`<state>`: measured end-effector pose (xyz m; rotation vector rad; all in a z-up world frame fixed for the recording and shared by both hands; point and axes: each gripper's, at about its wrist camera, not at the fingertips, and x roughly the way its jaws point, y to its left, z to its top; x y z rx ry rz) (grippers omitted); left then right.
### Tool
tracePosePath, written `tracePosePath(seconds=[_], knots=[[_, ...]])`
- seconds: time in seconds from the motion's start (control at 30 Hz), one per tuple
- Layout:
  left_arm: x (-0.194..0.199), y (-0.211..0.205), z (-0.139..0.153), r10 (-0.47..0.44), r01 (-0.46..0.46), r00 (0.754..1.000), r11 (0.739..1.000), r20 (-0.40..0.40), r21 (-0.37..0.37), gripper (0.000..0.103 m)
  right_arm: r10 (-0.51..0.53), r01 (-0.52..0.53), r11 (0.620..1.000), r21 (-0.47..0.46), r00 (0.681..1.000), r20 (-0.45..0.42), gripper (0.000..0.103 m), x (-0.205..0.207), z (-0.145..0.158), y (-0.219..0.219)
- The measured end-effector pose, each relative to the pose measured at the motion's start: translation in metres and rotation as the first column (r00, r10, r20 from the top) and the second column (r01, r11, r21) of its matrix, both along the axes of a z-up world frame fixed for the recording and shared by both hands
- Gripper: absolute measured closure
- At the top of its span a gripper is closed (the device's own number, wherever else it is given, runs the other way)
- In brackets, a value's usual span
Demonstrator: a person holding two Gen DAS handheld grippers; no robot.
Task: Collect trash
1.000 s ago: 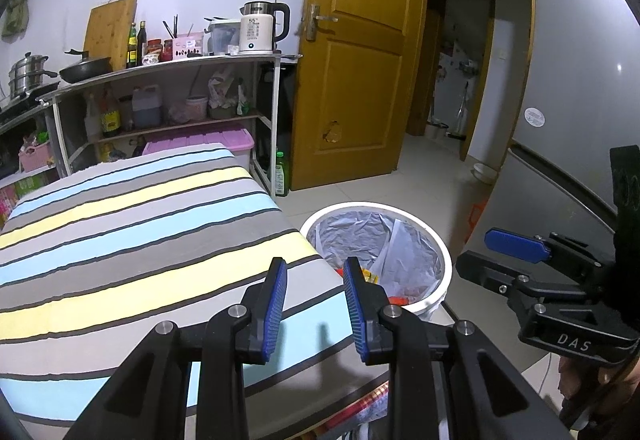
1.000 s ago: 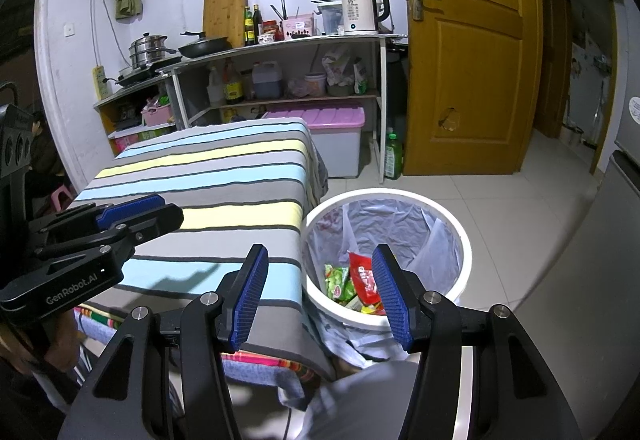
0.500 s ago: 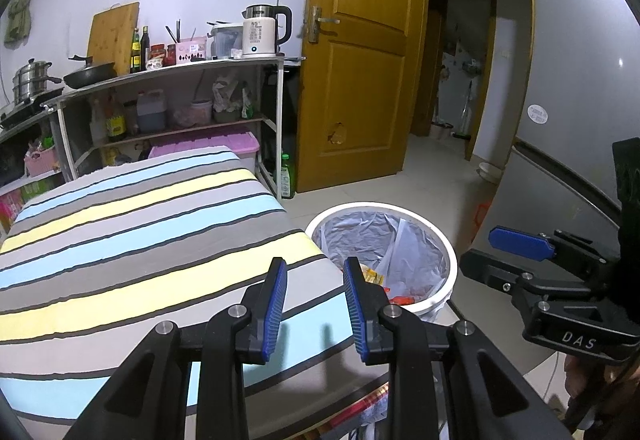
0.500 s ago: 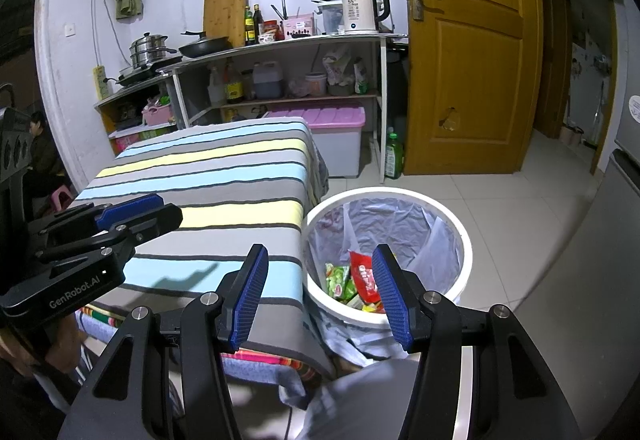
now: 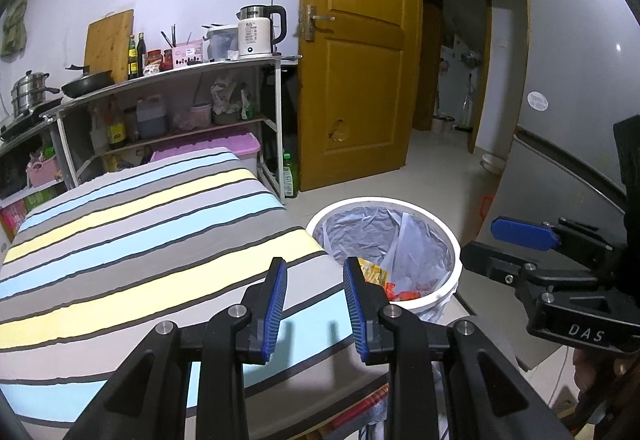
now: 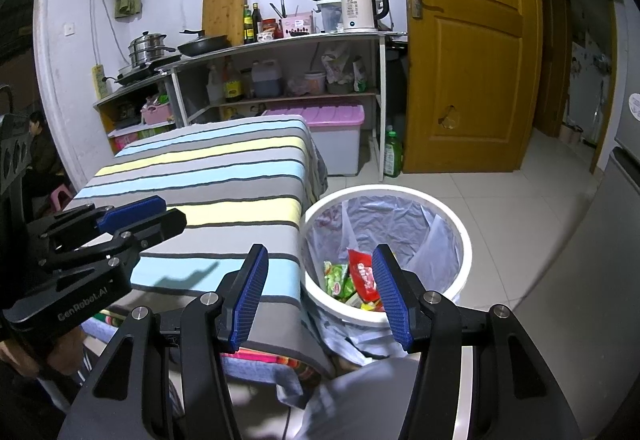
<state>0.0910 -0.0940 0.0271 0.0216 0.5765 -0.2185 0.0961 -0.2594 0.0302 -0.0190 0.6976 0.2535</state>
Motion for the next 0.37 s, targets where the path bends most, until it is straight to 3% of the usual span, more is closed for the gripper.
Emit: tracePosePath(seconds=[0.37], knots=[[0.0, 0.0012, -0.0006, 0.006, -0.006, 1.0, 1.0, 0.016, -0.009, 0.074, -0.007, 0.007, 1.0, -0.003, 1.0, -0.003, 0.048, 0.0006, -0.0014, -0.0011]])
